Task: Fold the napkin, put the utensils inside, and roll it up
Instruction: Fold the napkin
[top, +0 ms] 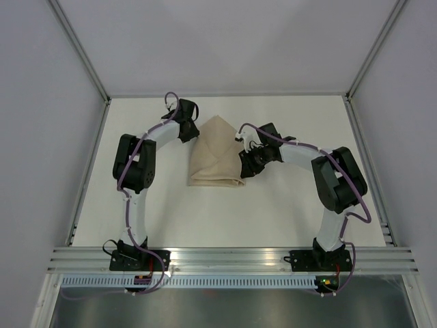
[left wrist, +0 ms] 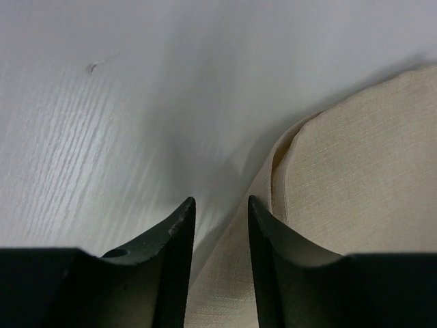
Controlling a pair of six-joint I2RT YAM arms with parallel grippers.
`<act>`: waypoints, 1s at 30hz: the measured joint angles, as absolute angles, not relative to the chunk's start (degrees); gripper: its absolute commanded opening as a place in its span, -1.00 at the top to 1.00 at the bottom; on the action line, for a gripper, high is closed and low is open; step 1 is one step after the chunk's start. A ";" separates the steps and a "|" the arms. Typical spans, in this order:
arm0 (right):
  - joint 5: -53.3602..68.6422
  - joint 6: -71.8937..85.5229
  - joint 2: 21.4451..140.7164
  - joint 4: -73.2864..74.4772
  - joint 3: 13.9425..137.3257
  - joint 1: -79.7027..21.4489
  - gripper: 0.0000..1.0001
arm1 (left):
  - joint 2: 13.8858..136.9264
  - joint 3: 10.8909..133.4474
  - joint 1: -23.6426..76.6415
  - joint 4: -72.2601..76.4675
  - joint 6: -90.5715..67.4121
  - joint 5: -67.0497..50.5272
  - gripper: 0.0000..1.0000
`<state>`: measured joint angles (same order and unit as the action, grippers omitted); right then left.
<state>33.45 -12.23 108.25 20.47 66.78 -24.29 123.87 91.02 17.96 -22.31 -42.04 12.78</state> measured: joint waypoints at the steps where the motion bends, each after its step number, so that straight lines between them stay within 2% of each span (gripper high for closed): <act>1: 33.15 -12.25 107.94 20.45 66.65 -24.32 0.37 | 124.42 92.12 17.91 -22.31 -41.41 12.21 0.11; 10: 30.09 -13.41 102.83 20.95 67.88 -24.27 0.29 | 124.31 94.70 17.02 -21.93 -37.63 10.13 -0.08; 15: 29.63 -14.61 100.47 21.04 69.36 -24.60 0.25 | 116.49 90.83 15.81 -21.74 -36.40 9.61 -0.10; 19: 27.55 -16.91 97.82 20.97 68.34 -27.20 0.21 | 104.99 83.26 15.75 -19.53 -36.34 7.79 -0.08; 25: 23.46 -20.49 95.85 21.04 65.73 -33.93 0.11 | 87.68 65.39 18.15 -14.09 -37.15 5.52 -0.08; 30: 19.97 -23.44 96.42 20.86 65.73 -37.71 0.10 | 82.04 55.90 20.21 -13.08 -39.03 3.68 -0.08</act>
